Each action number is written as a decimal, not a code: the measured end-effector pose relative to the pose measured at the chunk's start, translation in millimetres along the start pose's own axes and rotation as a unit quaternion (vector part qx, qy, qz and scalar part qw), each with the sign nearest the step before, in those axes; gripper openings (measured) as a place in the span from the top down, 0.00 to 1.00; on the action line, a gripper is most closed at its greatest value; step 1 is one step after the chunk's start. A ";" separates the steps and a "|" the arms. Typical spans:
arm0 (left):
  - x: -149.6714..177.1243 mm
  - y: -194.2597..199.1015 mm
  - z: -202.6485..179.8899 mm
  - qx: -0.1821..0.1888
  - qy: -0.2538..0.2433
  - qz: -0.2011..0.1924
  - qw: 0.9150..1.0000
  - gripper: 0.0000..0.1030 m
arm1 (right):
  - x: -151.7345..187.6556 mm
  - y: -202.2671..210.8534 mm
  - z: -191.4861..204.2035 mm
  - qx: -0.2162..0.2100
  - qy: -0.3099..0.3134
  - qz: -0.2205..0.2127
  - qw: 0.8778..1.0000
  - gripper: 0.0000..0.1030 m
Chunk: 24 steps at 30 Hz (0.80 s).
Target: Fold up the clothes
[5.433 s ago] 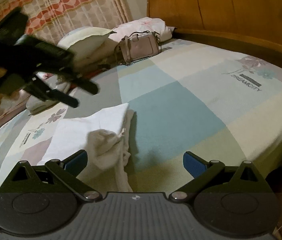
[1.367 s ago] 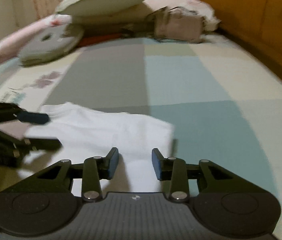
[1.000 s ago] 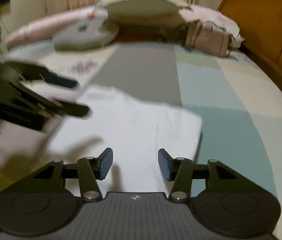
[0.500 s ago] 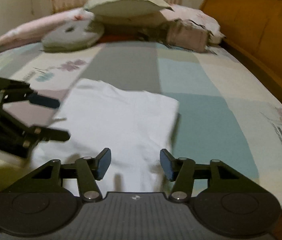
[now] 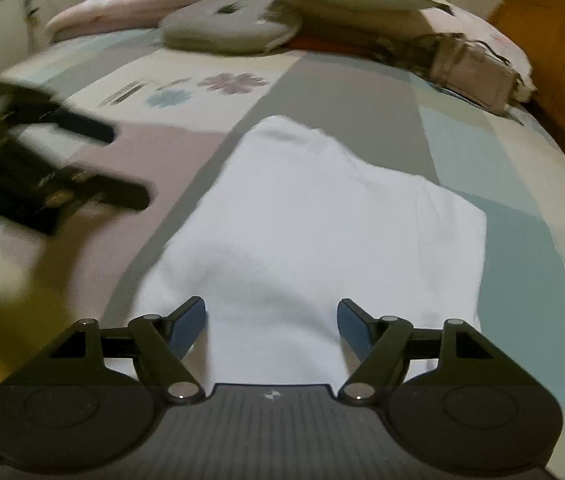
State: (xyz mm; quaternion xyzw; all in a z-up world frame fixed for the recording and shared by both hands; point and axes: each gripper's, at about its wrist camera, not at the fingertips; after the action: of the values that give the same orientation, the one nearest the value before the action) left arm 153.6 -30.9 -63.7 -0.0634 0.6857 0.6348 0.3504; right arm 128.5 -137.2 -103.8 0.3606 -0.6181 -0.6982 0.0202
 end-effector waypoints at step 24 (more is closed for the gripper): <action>-8.5 -10.5 -9.5 0.036 0.025 -0.002 0.999 0.13 | 5.6 -8.4 -60.9 0.055 -0.093 -0.002 0.994 0.11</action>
State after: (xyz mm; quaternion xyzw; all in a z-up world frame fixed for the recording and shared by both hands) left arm 161.8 -44.6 -68.1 -0.0677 0.7167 0.6073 0.3361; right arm 160.0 -189.6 -112.4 0.2960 -0.6544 -0.6934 -0.0583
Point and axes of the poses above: each gripper's, at about its wrist camera, not at the fingertips, and y roughly against the way its jaws point, z to its left, x to its underside, and after that the axes turned 12 degrees about z, right-handed
